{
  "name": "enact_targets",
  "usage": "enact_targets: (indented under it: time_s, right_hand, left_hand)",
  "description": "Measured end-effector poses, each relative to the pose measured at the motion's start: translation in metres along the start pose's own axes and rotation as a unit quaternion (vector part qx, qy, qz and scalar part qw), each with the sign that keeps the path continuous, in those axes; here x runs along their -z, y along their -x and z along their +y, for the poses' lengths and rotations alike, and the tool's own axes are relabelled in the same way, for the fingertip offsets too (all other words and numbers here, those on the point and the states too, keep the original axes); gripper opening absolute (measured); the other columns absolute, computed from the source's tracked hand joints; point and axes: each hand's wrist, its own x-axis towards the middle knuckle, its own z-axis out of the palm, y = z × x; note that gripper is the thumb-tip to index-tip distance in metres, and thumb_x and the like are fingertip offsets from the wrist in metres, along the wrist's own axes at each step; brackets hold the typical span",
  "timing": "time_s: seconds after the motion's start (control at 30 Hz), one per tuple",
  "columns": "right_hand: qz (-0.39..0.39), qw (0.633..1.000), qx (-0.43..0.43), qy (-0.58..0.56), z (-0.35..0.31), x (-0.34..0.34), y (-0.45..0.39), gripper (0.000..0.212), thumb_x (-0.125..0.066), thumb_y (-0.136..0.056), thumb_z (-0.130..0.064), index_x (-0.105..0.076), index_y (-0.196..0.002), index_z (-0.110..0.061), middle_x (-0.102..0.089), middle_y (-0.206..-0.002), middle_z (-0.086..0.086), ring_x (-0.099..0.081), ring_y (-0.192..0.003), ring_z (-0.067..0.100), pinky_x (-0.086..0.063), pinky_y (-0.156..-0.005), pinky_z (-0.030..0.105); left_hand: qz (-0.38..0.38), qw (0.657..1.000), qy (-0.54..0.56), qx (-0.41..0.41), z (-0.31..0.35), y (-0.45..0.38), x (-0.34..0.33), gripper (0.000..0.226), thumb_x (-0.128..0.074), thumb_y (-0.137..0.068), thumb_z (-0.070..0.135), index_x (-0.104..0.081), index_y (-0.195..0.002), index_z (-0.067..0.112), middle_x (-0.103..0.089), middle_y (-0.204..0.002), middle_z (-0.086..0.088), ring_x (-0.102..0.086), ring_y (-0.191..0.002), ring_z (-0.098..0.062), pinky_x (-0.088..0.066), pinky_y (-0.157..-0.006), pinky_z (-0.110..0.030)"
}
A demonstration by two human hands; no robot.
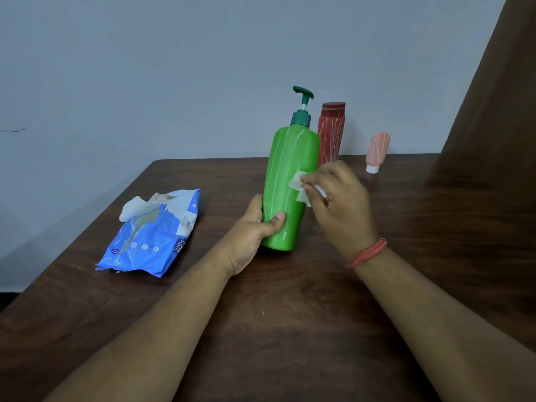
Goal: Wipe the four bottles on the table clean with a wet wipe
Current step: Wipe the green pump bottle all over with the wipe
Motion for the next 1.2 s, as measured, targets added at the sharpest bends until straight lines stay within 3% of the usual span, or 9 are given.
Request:
enact_targets:
  time_s: [0.1, 0.23, 0.4, 0.53, 0.7, 0.83, 0.97, 1.1, 1.2]
  right_hand:
    - [-0.052, 0.997, 0.062, 0.013, -0.003, -0.002, 0.004, 0.009, -0.070, -0.089, -0.002, -0.073, -0.097, 0.001, -0.062, -0.094, 0.010, -0.059, -0.086, 0.017, -0.049, -0.078, 0.023]
    - [0.038, 0.999, -0.010, 0.009, 0.005, 0.004, -0.004, 0.009, -0.068, -0.091, -0.002, -0.073, -0.098, -0.001, -0.062, -0.097, 0.009, -0.056, -0.090, 0.011, -0.046, -0.082, 0.018]
    - [-0.018, 0.998, 0.055, 0.022, 0.003, 0.003, 0.001, 0.008, -0.068, -0.090, -0.001, -0.072, -0.097, 0.000, -0.063, -0.095, 0.010, -0.058, -0.088, 0.017, -0.048, -0.080, 0.023]
    - [0.093, 0.995, -0.040, 0.008, 0.013, 0.015, -0.012, 0.008, -0.067, -0.089, 0.000, -0.072, -0.096, -0.001, -0.063, -0.095, 0.011, -0.053, -0.090, 0.007, -0.039, -0.085, 0.009]
    - [0.032, 0.999, 0.008, 0.007, 0.015, 0.014, -0.006, 0.008, -0.068, -0.089, 0.002, -0.072, -0.095, 0.000, -0.065, -0.094, 0.012, -0.059, -0.089, 0.016, -0.046, -0.083, 0.018]
    - [0.115, 0.992, -0.051, -0.004, 0.018, 0.022, -0.015, 0.007, -0.067, -0.088, 0.003, -0.071, -0.093, -0.001, -0.064, -0.092, 0.012, -0.051, -0.089, 0.004, -0.036, -0.085, 0.005]
    - [0.066, 0.998, 0.000, 0.003, 0.013, 0.021, -0.011, 0.007, -0.067, -0.089, 0.002, -0.072, -0.094, 0.000, -0.065, -0.094, 0.012, -0.058, -0.089, 0.013, -0.041, -0.085, 0.011]
    - [0.152, 0.987, -0.061, -0.001, 0.016, 0.031, -0.021, 0.008, -0.066, -0.089, 0.002, -0.071, -0.094, -0.002, -0.065, -0.094, 0.013, -0.053, -0.090, 0.007, -0.037, -0.088, 0.007]
    - [0.120, 0.992, -0.021, 0.014, 0.011, 0.031, -0.019, 0.010, -0.065, -0.091, 0.002, -0.071, -0.099, 0.001, -0.064, -0.097, 0.014, -0.053, -0.092, 0.008, -0.037, -0.091, 0.007]
  left_hand:
    - [0.004, 1.000, -0.004, -0.005, -0.002, 0.000, 0.001, 0.042, -0.064, -0.087, 0.028, -0.050, -0.126, 0.023, -0.070, -0.113, 0.002, -0.065, -0.108, -0.015, -0.050, -0.098, -0.039]
    - [-0.012, 0.999, -0.046, 0.001, -0.002, 0.001, 0.001, 0.045, -0.064, -0.087, 0.033, -0.049, -0.128, 0.025, -0.068, -0.119, 0.003, -0.064, -0.114, -0.015, -0.049, -0.102, -0.039]
    - [-0.009, 0.998, -0.054, -0.006, -0.002, 0.001, 0.001, 0.042, -0.064, -0.087, 0.032, -0.049, -0.126, 0.026, -0.069, -0.113, 0.005, -0.064, -0.110, -0.013, -0.049, -0.098, -0.037]
    - [-0.027, 0.995, -0.094, -0.010, -0.001, 0.002, -0.001, 0.043, -0.064, -0.088, 0.034, -0.047, -0.127, 0.029, -0.068, -0.119, 0.008, -0.063, -0.114, -0.010, -0.050, -0.098, -0.034]
    - [-0.020, 0.995, -0.101, -0.011, 0.001, 0.002, -0.001, 0.044, -0.064, -0.087, 0.035, -0.047, -0.127, 0.030, -0.068, -0.119, 0.008, -0.062, -0.114, -0.010, -0.049, -0.097, -0.034]
    - [-0.031, 0.990, -0.135, -0.016, 0.002, 0.004, -0.001, 0.044, -0.063, -0.088, 0.037, -0.046, -0.128, 0.032, -0.066, -0.124, 0.008, -0.061, -0.119, -0.012, -0.049, -0.104, -0.038]
    - [-0.038, 0.988, -0.149, -0.018, 0.004, 0.005, 0.000, 0.046, -0.064, -0.088, 0.041, -0.044, -0.129, 0.036, -0.064, -0.128, 0.005, -0.060, -0.122, -0.014, -0.048, -0.106, -0.041]
    - [-0.052, 0.983, -0.174, -0.026, 0.005, 0.006, -0.003, 0.047, -0.062, -0.089, 0.038, -0.042, -0.131, 0.031, -0.061, -0.131, 0.001, -0.059, -0.122, -0.015, -0.049, -0.105, -0.040]
    - [-0.054, 0.981, -0.183, -0.031, 0.007, 0.007, -0.003, 0.051, -0.064, -0.087, 0.044, -0.041, -0.131, 0.034, -0.060, -0.131, 0.002, -0.059, -0.122, -0.014, -0.050, -0.103, -0.038]
